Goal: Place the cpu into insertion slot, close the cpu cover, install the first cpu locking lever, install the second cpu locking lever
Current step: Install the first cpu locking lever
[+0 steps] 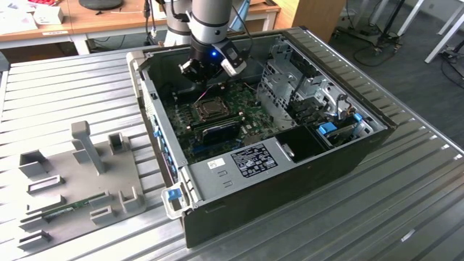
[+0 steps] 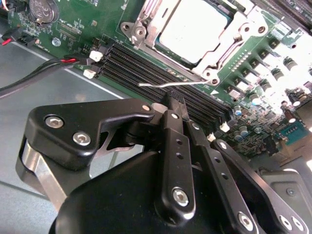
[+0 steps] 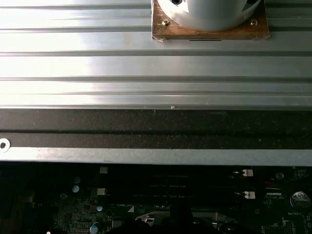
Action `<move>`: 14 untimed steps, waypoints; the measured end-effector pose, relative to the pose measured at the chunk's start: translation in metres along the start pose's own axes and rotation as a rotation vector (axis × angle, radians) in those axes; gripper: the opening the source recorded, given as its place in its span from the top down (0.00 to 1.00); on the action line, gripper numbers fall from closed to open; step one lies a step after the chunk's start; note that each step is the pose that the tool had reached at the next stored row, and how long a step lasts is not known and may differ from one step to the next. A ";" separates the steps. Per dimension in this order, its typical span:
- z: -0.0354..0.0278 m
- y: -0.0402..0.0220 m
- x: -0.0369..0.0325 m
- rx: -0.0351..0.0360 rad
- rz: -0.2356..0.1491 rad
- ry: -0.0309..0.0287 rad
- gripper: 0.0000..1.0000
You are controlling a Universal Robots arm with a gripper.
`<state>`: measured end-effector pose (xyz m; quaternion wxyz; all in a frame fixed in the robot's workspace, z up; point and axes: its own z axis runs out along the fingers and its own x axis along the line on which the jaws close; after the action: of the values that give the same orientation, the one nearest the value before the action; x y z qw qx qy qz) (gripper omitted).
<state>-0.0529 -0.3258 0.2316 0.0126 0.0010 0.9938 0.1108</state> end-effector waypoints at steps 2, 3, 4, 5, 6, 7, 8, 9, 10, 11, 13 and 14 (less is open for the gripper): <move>0.0000 0.0000 0.0000 0.0001 0.000 0.0000 0.90; 0.0001 0.0000 0.0000 0.0000 0.000 -0.0001 0.90; 0.0001 0.0000 0.0000 -0.0001 0.000 0.0000 0.90; 0.0001 0.0000 0.0000 0.0000 0.000 0.0000 0.90; 0.0006 -0.0001 0.0000 -0.0005 0.000 -0.0003 0.90; 0.0012 -0.0002 0.0000 -0.0005 0.000 -0.0003 0.90; 0.0017 -0.0004 0.0000 -0.0002 0.000 -0.0001 0.90; 0.0023 -0.0005 0.0000 -0.0001 0.000 -0.0001 0.90; 0.0028 -0.0006 0.0000 -0.0002 0.000 -0.0001 0.90; 0.0032 -0.0007 -0.0001 -0.0001 0.000 -0.0001 0.90; 0.0040 -0.0009 -0.0004 -0.0006 0.000 -0.0001 0.90; 0.0043 -0.0010 -0.0005 -0.0012 0.000 -0.0001 0.90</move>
<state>-0.0523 -0.3259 0.2271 0.0127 0.0010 0.9937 0.1114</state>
